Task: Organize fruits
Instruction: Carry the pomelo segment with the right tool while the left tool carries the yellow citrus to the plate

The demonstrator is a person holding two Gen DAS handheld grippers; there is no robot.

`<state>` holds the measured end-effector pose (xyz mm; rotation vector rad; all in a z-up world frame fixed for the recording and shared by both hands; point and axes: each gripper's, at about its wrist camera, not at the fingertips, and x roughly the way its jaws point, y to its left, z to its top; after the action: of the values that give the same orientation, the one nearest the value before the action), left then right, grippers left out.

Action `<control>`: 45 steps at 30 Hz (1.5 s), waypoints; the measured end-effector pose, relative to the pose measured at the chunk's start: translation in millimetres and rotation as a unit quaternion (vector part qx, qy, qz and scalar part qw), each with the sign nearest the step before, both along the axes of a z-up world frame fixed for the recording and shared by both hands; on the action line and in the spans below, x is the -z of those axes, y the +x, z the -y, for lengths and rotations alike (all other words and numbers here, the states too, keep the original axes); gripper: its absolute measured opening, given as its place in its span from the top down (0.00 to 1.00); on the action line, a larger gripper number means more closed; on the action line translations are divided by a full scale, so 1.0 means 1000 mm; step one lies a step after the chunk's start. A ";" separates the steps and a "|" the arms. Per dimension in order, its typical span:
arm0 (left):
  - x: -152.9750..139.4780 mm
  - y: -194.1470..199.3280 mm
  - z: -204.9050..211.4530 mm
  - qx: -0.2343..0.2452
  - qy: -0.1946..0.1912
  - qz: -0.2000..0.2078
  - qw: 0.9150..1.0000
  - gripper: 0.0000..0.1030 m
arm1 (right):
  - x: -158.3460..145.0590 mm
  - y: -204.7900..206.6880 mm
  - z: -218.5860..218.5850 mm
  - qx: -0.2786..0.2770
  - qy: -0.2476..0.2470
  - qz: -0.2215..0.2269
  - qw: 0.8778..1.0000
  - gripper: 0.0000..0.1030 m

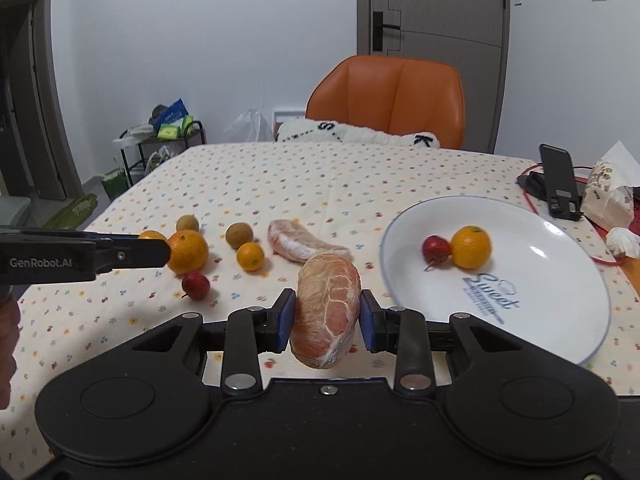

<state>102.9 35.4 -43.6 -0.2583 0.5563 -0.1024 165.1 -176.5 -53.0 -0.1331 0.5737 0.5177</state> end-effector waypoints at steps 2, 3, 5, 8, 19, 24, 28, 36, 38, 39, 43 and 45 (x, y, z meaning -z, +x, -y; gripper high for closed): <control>-0.003 0.002 0.010 0.002 0.004 0.002 1.000 0.76 | -0.003 0.001 0.010 0.001 0.005 0.003 1.000 0.69; -0.005 0.003 0.016 0.004 0.006 0.003 1.000 0.76 | -0.005 0.002 0.015 0.002 0.008 0.004 1.000 0.69; -0.008 0.006 0.027 0.008 0.010 0.004 1.000 0.76 | -0.007 0.003 0.025 0.005 0.016 0.006 1.000 0.69; -0.011 0.013 0.043 0.013 0.014 0.005 1.000 0.76 | -0.011 0.006 0.039 0.009 0.023 0.011 1.000 0.69; -0.019 0.033 0.097 0.037 0.021 0.018 0.999 0.76 | -0.010 0.016 0.087 0.025 0.042 0.016 0.999 0.69; -0.021 0.044 0.119 0.053 0.029 0.019 0.998 0.76 | -0.008 0.021 0.103 0.035 0.053 0.012 0.998 0.69; -0.019 0.052 0.131 0.059 0.034 0.016 0.998 0.76 | -0.005 0.025 0.113 0.043 0.056 0.013 0.997 0.69; -0.007 0.072 0.150 0.075 0.037 0.000 0.997 0.76 | 0.001 0.036 0.131 0.064 0.061 0.010 0.996 0.69; -0.005 0.076 0.156 0.079 0.042 -0.002 0.996 0.76 | 0.002 0.038 0.135 0.069 0.064 0.009 0.996 0.69; -0.004 0.079 0.158 0.081 0.044 -0.004 0.996 0.76 | 0.002 0.039 0.136 0.070 0.065 0.008 0.995 0.69; 0.000 0.088 0.166 0.084 0.049 -0.012 0.995 0.76 | 0.003 0.042 0.142 0.074 0.069 0.010 0.995 0.69; 0.000 0.091 0.168 0.083 0.048 -0.017 0.995 0.76 | 0.004 0.044 0.145 0.077 0.072 0.009 0.994 0.69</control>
<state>193.5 -132.5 -43.8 -0.1193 0.6149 -0.2323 208.7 -321.6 -57.1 0.0442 0.5226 0.4063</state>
